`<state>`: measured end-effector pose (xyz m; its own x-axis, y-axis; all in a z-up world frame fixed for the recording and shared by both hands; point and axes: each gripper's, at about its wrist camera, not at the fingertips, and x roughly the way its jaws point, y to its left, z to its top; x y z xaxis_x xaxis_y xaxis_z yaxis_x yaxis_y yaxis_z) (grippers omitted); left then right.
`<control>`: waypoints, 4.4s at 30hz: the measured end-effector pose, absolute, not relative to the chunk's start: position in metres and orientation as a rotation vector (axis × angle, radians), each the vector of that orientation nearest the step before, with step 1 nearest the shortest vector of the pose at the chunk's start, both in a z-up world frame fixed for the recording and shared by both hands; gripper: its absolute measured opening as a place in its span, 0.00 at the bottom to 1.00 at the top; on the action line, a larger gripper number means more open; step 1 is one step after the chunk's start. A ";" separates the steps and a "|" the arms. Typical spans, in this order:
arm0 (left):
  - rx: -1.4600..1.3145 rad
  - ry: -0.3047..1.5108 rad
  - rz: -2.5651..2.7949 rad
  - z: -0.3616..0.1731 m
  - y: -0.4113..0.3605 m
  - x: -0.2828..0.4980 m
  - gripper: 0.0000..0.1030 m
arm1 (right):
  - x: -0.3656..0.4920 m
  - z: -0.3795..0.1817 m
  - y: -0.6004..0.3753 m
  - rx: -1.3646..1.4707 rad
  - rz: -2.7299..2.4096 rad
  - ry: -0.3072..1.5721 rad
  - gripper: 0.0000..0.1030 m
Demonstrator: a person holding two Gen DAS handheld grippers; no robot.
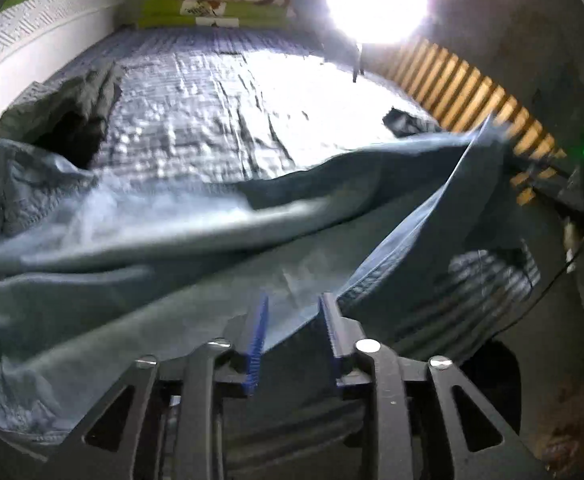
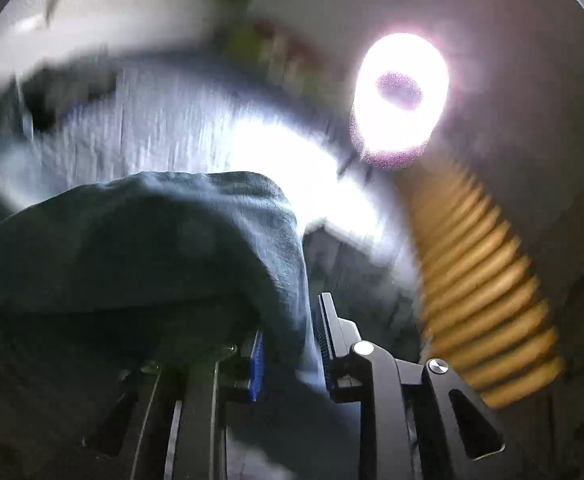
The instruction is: Organize objects
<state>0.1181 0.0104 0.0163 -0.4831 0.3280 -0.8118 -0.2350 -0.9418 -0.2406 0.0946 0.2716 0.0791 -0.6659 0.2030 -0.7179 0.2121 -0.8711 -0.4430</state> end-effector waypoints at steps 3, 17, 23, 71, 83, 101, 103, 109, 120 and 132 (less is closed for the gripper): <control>-1.411 -0.060 2.418 -0.002 0.026 0.117 0.69 | 0.113 0.037 0.316 1.454 -2.702 0.551 0.20; -1.488 0.206 2.234 -0.069 0.141 0.103 0.19 | 0.084 0.060 0.369 1.403 -2.675 -0.242 0.54; -1.451 0.166 2.236 -0.057 0.129 0.125 0.06 | 0.055 0.056 0.301 1.425 -2.660 -0.030 0.53; -1.457 0.057 2.206 -0.041 0.060 0.144 0.15 | 0.252 0.021 0.448 1.859 -2.871 -0.254 0.11; -1.399 0.257 2.516 0.011 -0.007 0.107 0.62 | 0.074 0.012 0.375 1.604 -2.586 -0.063 0.51; -1.502 0.802 2.234 -0.067 0.057 -0.061 0.81 | 0.054 -0.024 0.401 1.710 -2.588 -0.339 0.08; -1.503 0.769 2.247 -0.072 0.060 -0.074 0.82 | 0.064 -0.006 0.416 1.646 -2.640 -0.442 0.08; -1.468 0.716 2.277 -0.083 0.072 -0.096 0.79 | 0.086 0.077 0.487 1.372 -2.959 -0.749 0.08; -1.404 0.688 2.321 -0.075 0.089 -0.089 0.01 | 0.018 0.041 0.521 1.551 -2.888 -0.603 0.23; -1.433 0.581 2.333 -0.054 0.058 -0.099 0.18 | -0.013 -0.001 0.543 1.588 -2.887 -0.483 0.66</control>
